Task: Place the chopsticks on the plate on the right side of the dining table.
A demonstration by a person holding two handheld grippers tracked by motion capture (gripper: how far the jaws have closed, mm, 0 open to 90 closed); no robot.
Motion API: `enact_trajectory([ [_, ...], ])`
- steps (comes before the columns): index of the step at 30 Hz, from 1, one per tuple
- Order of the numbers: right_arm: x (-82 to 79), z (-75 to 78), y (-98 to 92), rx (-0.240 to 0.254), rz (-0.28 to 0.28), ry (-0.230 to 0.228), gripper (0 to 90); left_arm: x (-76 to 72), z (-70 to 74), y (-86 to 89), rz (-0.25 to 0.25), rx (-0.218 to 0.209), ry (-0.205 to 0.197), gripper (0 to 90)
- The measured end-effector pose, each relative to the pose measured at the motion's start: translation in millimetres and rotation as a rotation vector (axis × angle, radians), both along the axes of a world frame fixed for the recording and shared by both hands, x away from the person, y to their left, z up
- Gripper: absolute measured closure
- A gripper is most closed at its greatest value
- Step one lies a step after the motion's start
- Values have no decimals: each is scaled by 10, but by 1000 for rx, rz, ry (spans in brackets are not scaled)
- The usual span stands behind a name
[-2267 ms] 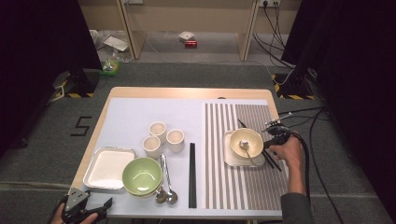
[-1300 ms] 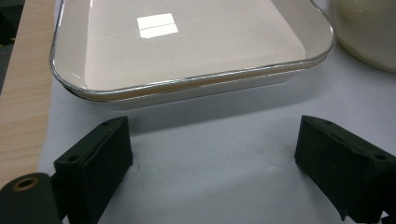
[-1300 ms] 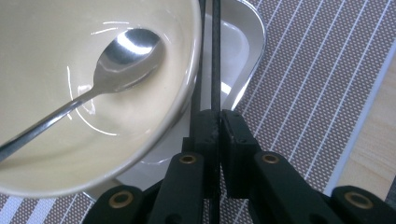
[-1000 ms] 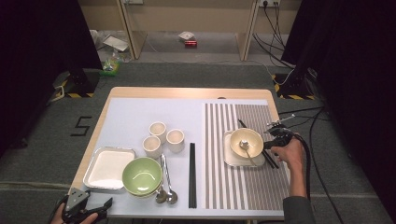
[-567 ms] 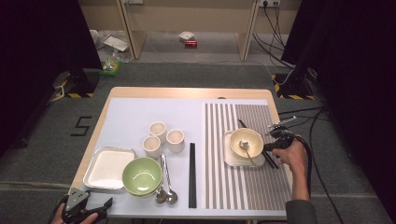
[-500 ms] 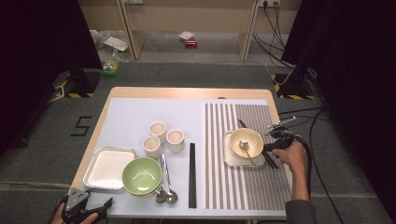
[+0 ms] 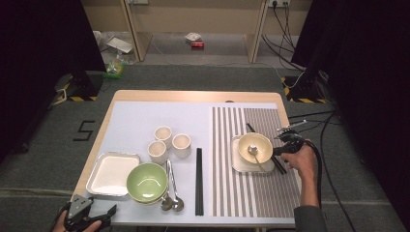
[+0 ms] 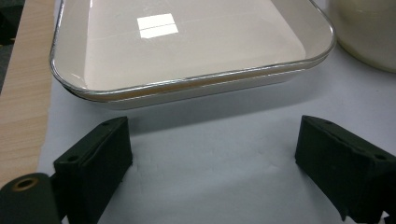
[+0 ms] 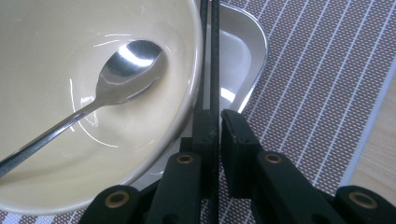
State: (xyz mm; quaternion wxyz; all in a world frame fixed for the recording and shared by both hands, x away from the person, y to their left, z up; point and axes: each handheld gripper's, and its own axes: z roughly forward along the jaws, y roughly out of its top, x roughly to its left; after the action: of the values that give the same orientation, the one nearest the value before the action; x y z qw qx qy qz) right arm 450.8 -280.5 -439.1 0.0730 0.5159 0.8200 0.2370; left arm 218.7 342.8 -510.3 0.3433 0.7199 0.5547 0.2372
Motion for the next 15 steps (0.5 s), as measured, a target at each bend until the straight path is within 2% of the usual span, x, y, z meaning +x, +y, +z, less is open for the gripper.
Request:
enact_trajectory([
  [7,-42,5,-34,-13,9,4,854,0,2,2,-1,6,2,95],
  [15,-29,-4,-9,1,8,7,854,0,-1,-1,1,0,0,94],
])
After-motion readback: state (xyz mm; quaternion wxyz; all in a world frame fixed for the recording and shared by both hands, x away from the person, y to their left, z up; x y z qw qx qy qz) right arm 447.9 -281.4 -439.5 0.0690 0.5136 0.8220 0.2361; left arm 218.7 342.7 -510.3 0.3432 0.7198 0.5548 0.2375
